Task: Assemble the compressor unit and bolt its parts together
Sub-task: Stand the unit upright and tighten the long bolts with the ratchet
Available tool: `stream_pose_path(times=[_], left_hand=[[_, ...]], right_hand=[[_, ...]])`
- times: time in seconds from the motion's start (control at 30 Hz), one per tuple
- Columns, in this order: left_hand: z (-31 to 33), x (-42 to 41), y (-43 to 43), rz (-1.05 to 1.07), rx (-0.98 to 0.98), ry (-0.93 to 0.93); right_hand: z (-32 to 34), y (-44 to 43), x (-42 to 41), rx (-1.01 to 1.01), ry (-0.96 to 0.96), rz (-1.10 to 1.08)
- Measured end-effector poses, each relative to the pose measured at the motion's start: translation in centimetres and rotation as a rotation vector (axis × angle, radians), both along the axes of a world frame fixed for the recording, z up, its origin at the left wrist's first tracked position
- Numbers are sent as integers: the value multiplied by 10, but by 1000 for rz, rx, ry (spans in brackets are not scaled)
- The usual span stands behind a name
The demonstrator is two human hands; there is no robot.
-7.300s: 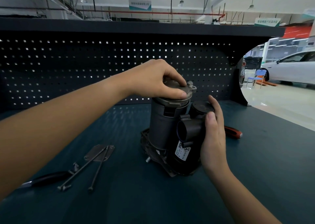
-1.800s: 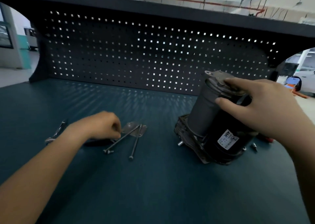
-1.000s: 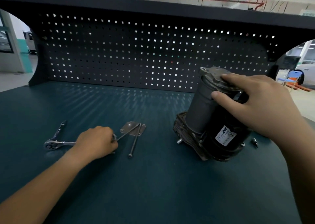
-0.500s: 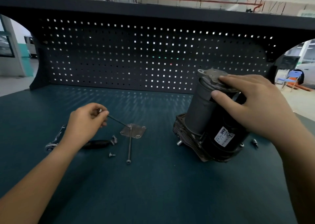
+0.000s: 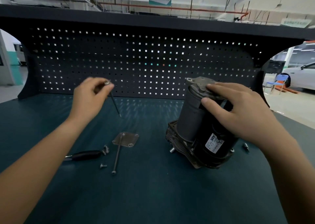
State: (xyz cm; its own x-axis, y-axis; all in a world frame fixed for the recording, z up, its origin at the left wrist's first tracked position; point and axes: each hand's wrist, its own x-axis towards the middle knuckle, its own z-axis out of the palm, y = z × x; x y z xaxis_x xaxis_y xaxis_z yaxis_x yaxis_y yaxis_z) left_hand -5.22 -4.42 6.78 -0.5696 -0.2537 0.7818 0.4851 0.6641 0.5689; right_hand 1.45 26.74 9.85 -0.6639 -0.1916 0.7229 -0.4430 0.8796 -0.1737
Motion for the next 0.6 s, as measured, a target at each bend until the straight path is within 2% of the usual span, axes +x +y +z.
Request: stream_pose_path(times=[0.1, 0.2, 0.37, 0.6], left_hand=[[40, -2, 22, -158, 27, 15], [80, 4, 52, -329, 62, -24], [134, 27, 91, -580, 129, 153], [157, 34, 131, -561, -145, 8]], right_hand=[[0, 1, -2, 17, 19, 24], [2, 5, -5, -56, -13, 79], [6, 12, -11, -166, -109, 149], [4, 14, -14, -202, -97, 160]])
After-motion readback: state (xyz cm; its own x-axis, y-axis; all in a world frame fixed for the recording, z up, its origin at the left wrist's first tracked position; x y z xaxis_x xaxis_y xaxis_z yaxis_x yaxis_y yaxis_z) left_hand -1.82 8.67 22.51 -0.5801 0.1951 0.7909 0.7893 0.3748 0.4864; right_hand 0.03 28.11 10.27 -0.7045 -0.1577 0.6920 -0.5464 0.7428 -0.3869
